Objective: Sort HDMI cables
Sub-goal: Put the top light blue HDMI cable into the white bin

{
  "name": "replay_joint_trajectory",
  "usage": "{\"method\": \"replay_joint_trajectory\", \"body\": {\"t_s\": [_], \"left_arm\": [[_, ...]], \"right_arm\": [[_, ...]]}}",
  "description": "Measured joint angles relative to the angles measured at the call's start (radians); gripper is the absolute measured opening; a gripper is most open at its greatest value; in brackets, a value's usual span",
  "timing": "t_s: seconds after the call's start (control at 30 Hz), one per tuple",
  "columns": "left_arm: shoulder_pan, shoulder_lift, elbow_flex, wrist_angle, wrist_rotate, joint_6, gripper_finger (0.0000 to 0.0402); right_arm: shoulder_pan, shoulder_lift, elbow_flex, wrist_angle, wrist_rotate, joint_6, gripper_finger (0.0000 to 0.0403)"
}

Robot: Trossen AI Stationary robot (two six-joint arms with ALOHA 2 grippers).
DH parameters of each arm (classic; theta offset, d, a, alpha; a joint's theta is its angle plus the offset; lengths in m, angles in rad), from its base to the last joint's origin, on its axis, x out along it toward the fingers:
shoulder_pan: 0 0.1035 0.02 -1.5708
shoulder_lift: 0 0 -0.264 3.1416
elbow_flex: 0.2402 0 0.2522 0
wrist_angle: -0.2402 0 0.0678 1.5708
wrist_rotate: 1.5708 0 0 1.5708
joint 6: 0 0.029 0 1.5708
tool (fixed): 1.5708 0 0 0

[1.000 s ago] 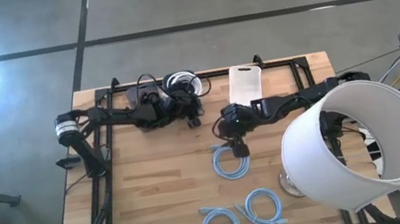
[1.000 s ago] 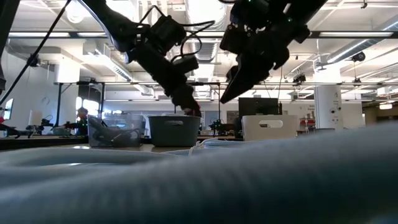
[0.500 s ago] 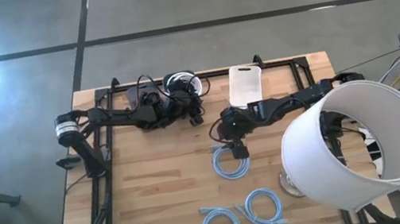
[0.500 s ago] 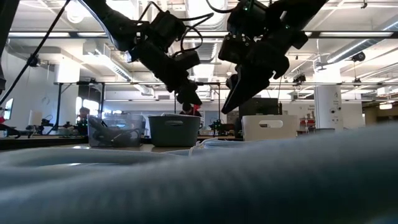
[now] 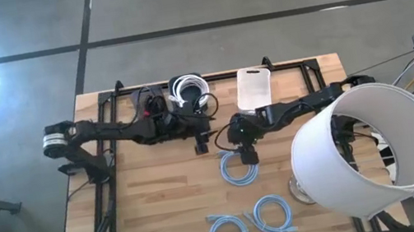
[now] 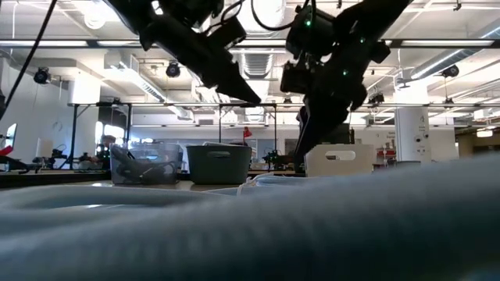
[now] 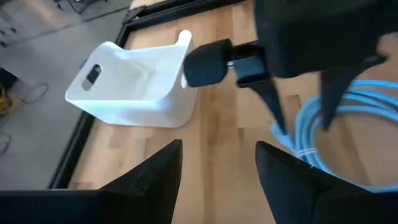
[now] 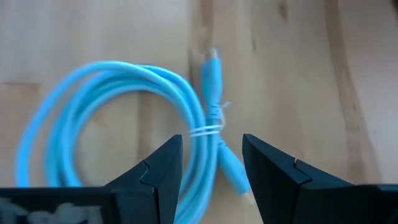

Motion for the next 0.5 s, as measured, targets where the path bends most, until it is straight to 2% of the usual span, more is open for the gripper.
{"method": "replay_joint_trajectory", "body": {"t_s": [0.23,0.5], "left_arm": [[-0.034,-0.044,-0.001,-0.092,0.003,-0.127,0.0206],[-0.047,-0.084,-0.002,-0.149,0.003,-0.136,0.0206]], "right_arm": [[0.000,0.089,0.000,0.021,0.013,-0.056,0.0160],[-0.008,0.147,0.003,0.030,0.009,-0.146,0.0158]]}}
